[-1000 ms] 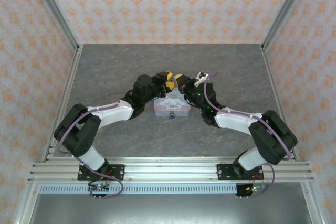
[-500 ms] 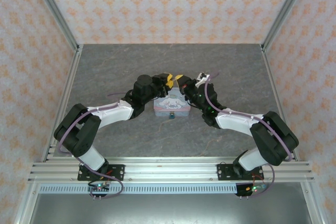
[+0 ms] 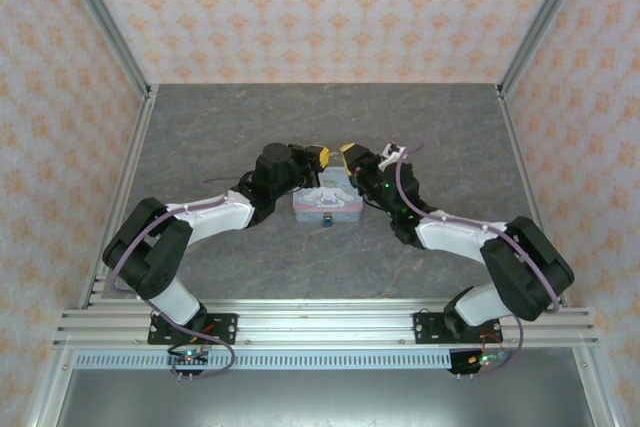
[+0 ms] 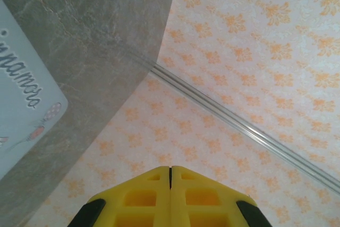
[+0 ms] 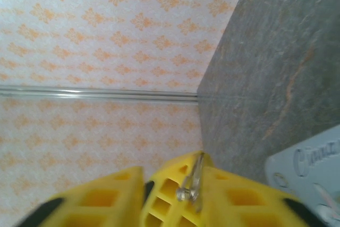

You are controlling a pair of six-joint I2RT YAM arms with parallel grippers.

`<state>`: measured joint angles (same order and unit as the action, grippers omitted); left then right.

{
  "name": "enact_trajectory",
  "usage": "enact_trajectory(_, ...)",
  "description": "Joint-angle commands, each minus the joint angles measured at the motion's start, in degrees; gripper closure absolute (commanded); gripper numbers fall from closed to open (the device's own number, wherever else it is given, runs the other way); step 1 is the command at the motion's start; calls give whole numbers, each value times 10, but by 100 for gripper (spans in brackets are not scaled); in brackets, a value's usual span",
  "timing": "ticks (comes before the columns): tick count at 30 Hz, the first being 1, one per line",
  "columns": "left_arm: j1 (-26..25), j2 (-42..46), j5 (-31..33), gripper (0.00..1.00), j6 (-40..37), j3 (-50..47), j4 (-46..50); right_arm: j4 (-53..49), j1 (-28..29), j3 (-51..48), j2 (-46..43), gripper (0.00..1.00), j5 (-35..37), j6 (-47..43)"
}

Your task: Unlock a padlock with a key

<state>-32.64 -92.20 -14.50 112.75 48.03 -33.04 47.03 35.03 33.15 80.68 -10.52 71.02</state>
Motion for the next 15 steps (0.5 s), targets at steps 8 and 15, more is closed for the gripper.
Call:
enact_trajectory(8,17,19,-76,100,-322,91,96,-316,-104,-54,-241,36,-96,-121)
enact_trajectory(15,18,44,-76,100,-504,106,128,-257,-136,-30,-217,35,-194,-125)
